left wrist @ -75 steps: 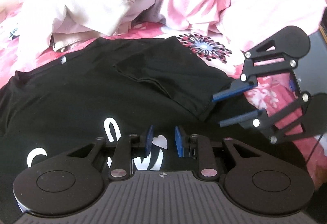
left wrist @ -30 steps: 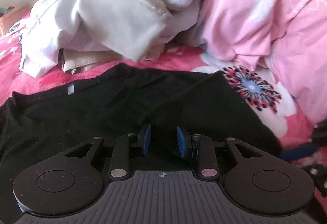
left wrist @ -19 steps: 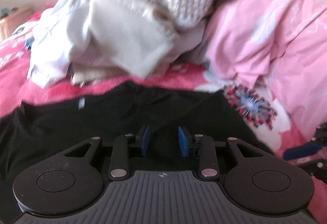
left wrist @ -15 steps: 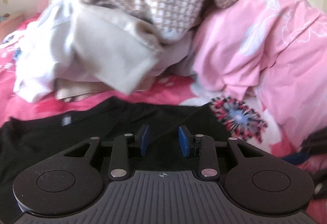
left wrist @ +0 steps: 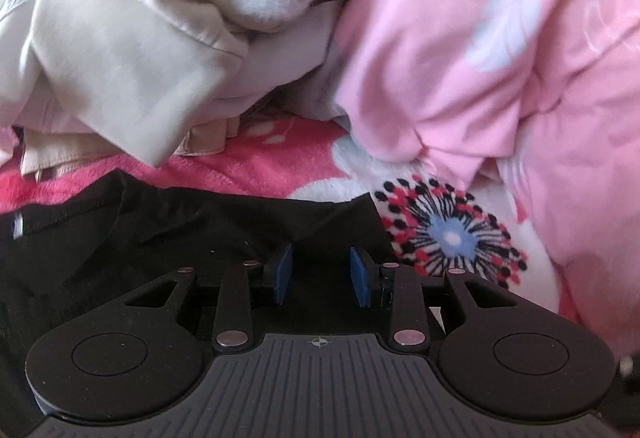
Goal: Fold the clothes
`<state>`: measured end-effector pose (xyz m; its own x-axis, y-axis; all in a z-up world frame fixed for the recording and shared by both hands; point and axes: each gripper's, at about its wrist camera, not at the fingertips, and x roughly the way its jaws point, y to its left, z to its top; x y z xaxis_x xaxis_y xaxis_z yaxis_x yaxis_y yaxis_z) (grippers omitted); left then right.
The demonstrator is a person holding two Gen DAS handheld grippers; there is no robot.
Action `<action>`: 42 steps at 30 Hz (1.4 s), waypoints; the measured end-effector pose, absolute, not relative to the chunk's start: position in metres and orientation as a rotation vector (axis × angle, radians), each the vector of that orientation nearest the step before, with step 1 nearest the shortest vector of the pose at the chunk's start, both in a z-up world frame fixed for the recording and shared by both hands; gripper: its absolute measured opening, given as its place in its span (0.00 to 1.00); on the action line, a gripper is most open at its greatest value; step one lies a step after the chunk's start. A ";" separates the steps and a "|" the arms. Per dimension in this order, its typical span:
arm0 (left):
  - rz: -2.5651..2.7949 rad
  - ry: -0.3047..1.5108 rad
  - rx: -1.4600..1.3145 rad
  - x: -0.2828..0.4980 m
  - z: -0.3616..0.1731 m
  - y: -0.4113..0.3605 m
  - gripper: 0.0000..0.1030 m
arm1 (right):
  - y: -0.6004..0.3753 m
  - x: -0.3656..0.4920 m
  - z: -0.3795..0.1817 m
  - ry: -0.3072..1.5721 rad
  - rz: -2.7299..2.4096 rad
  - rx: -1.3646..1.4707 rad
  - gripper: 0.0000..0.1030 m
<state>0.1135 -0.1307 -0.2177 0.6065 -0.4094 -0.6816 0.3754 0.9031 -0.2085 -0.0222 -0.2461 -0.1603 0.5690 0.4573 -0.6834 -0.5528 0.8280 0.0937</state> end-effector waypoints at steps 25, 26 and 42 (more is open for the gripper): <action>0.063 0.882 -0.198 -0.024 -0.107 0.085 0.56 | -0.215 -0.033 -0.138 0.734 0.747 -0.119 0.30; 0.107 0.881 -0.236 -0.034 -0.110 0.101 0.56 | -0.212 -0.028 -0.134 0.746 0.753 -0.114 0.30; 0.606 0.646 -0.746 -0.090 -0.181 0.276 0.55 | 0.019 0.053 -0.065 0.836 0.966 -0.226 0.31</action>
